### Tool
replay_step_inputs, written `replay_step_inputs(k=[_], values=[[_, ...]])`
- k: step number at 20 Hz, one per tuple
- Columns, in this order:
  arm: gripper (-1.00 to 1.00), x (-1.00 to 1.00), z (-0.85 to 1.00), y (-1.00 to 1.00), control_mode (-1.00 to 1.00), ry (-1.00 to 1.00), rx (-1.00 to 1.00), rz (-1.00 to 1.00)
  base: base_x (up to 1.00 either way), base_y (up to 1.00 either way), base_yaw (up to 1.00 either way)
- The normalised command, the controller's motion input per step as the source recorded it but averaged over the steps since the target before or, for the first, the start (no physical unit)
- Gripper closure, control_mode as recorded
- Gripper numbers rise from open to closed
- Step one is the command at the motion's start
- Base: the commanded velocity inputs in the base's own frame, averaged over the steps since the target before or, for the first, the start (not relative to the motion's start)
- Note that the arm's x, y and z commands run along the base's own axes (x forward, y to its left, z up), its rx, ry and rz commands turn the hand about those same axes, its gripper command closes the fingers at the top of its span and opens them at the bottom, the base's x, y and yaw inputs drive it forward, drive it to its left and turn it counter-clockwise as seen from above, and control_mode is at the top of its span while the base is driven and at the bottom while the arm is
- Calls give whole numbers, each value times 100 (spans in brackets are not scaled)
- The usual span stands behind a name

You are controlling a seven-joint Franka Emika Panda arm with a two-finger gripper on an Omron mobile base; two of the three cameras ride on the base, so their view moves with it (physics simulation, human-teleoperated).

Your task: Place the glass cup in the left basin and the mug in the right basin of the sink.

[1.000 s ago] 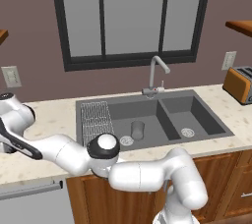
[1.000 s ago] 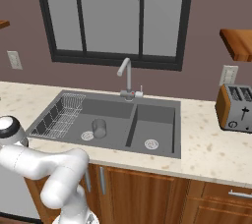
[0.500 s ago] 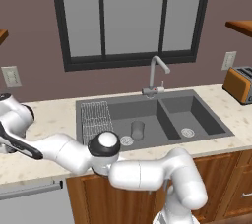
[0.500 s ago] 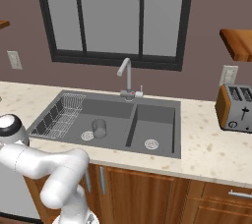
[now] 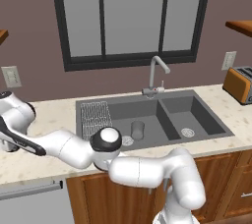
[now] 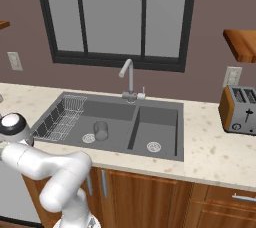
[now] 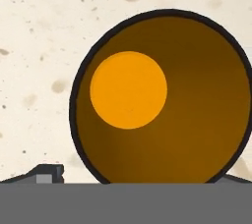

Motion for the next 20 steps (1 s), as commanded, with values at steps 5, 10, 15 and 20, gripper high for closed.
replay_step_inputs(k=[5,10,15,20], values=[[-100,6,-7,7,-100,0,-2,11,0,0,0],[100,0,-12,17,-100,4,0,15,0,0,0],[100,0,-15,5,-100,6,0,17,0,0,0],[100,2,-15,0,-100,5,0,17,0,0,0]])
